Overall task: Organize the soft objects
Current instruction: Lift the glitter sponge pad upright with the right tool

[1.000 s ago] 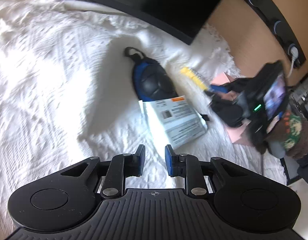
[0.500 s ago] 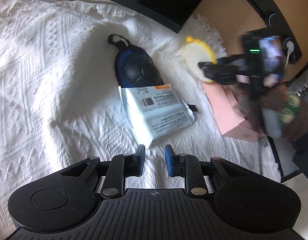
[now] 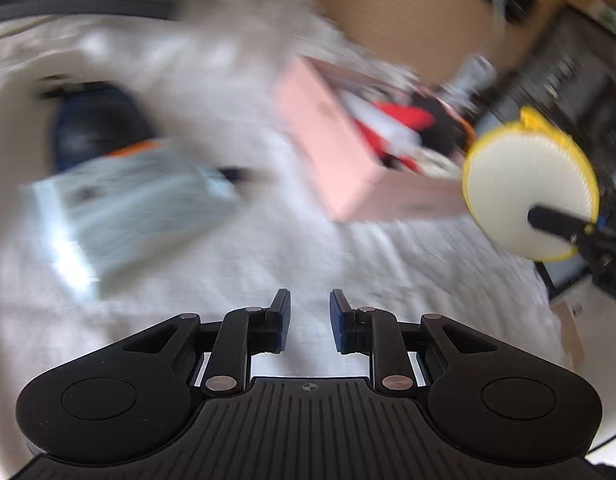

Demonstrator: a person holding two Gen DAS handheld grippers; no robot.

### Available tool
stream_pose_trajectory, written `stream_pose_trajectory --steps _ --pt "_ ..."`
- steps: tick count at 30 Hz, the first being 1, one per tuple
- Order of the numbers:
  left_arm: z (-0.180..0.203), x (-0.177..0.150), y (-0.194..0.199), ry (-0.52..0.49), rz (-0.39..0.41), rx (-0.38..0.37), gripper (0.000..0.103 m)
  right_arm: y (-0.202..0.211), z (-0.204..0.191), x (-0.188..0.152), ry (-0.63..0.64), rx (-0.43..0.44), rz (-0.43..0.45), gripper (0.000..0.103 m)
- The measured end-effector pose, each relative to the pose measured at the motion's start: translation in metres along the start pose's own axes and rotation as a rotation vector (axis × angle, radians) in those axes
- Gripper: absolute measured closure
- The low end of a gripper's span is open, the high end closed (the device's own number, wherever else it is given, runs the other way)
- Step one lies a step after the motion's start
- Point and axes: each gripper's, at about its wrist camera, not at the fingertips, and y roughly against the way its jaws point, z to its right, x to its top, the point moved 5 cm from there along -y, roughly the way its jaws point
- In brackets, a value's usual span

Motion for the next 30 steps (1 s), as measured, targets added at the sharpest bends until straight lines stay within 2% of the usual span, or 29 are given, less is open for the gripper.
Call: stream_pose_trajectory --steps 2,6,8,11,13,15,17,19,21,23,27,30 --pt "0.027 -0.002 -0.015 -0.056 -0.02 -0.017 0.079 0.002 0.026 -0.036 -0.04 -0.105 -0.046 0.088" --pt "0.072 -0.013 -0.036 -0.175 -0.051 -0.006 0.079 0.001 0.063 -0.088 -0.146 -0.231 -0.115 0.088" --pt "0.088 -0.016 -0.045 -0.209 -0.054 0.009 0.079 0.0 0.065 -0.104 -0.126 -0.291 -0.121 0.088" --pt "0.116 -0.005 -0.059 -0.308 -0.012 0.038 0.079 -0.007 0.054 -0.123 -0.024 -0.358 -0.122 0.088" --pt "0.134 0.004 -0.07 -0.393 -0.007 0.019 0.074 -0.012 0.047 -0.129 -0.006 -0.338 -0.127 0.088" --pt "0.149 0.01 -0.084 -0.519 -0.029 0.045 0.075 -0.012 0.041 -0.133 -0.01 -0.302 -0.116 0.088" --pt "0.158 0.013 -0.097 -0.616 -0.083 0.077 0.075 -0.008 0.039 -0.135 -0.012 -0.291 -0.098 0.088" --pt "0.163 0.011 -0.11 -0.664 -0.153 0.079 0.075 -0.008 0.04 -0.136 -0.031 -0.275 -0.083 0.088" --pt "0.163 0.007 -0.121 -0.684 -0.207 0.08 0.074 -0.01 0.041 -0.138 -0.046 -0.267 -0.075 0.088" --pt "0.164 0.007 -0.126 -0.697 -0.196 0.089 0.074 -0.011 0.042 -0.138 -0.053 -0.264 -0.067 0.088" --pt "0.163 0.015 -0.135 -0.653 -0.19 0.1 0.074 -0.008 0.043 -0.138 -0.051 -0.254 -0.061 0.088" --pt "0.164 0.016 -0.137 -0.659 -0.182 0.11 0.076 -0.003 0.049 -0.134 -0.099 -0.207 -0.061 0.088"
